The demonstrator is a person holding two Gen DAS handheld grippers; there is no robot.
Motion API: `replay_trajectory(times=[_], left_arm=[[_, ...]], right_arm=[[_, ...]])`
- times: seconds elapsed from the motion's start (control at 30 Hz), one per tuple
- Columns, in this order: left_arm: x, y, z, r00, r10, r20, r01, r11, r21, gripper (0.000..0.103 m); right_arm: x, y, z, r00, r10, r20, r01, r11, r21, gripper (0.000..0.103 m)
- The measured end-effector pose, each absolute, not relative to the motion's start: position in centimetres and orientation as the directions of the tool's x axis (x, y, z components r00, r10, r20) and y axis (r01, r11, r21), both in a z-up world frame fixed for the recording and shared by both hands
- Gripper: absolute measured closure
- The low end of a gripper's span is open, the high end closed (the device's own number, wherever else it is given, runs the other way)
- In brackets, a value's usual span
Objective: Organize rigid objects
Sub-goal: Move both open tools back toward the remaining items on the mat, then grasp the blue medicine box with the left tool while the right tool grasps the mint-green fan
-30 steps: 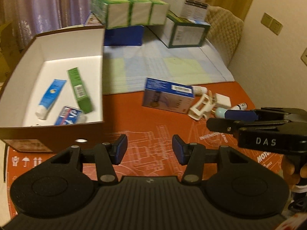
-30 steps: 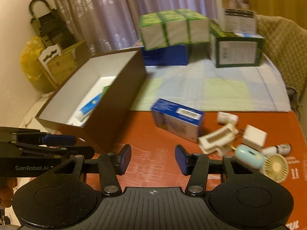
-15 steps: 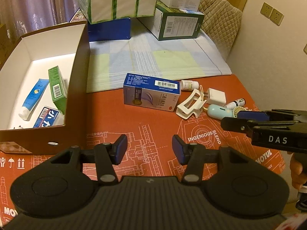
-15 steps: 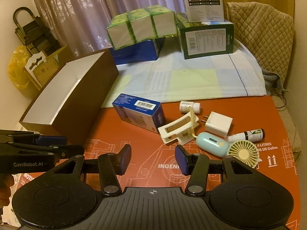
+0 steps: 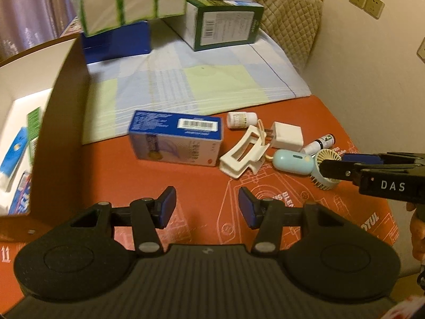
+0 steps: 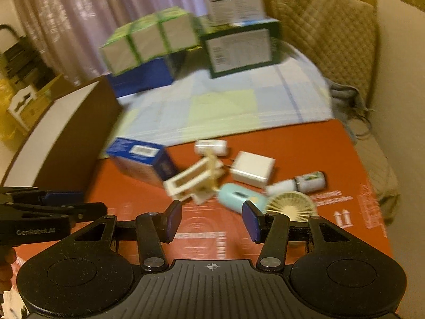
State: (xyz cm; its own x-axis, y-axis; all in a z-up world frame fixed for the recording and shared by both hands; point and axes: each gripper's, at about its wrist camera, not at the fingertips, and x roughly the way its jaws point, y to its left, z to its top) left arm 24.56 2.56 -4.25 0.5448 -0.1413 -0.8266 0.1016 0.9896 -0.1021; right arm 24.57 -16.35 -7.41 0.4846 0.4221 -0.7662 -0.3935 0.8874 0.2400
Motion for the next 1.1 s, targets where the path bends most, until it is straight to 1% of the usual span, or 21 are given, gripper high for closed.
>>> replay_trajectory(times=[0.27,0.43,0.73,0.9,0.97,1.07,1.1], left_arm=[[28.5,1.2,-5.4,0.535,-0.150,-0.832,0.107,0.988,-0.110,0.056],[30.8,0.5,-6.8,0.517,-0.127,-0.846,0.092,0.991,-0.093,0.056],[32.5,2.0,-8.7,0.501,-0.056,-0.864,0.010,0.998,-0.059,0.055],[32.1,5.0,-8.9,0.500,-0.018,-0.866,-0.070,0.996,-0.062,0.055],[31.7,6.0,-8.9,0.496,-0.007,-0.869,-0.093,0.994,-0.061,0.053],[31.0,7.1,-8.9,0.485,0.019,-0.874,-0.122,0.991,-0.046,0.052],[30.8,7.2,-8.8,0.481,0.025,-0.876,-0.129,0.991,-0.042,0.054]], right_arm=[[27.2,-20.6,-8.5,0.516,0.329,-0.791,-0.265,0.939,0.218,0.055],[28.7,-22.6,-8.9,0.523,0.289,-0.801,-0.209,0.955,0.209,0.055],[30.4,-23.3,-9.9,0.507,0.268,-0.819,-0.182,0.962,0.202,0.055],[31.3,-23.0,-10.6,0.494,0.259,-0.830,-0.181,0.964,0.193,0.055],[31.5,-23.0,-10.8,0.491,0.255,-0.833,-0.182,0.965,0.189,0.055],[31.8,-23.1,-11.0,0.490,0.250,-0.835,-0.179,0.966,0.184,0.055],[31.9,-23.1,-11.0,0.490,0.248,-0.835,-0.178,0.967,0.183,0.055]])
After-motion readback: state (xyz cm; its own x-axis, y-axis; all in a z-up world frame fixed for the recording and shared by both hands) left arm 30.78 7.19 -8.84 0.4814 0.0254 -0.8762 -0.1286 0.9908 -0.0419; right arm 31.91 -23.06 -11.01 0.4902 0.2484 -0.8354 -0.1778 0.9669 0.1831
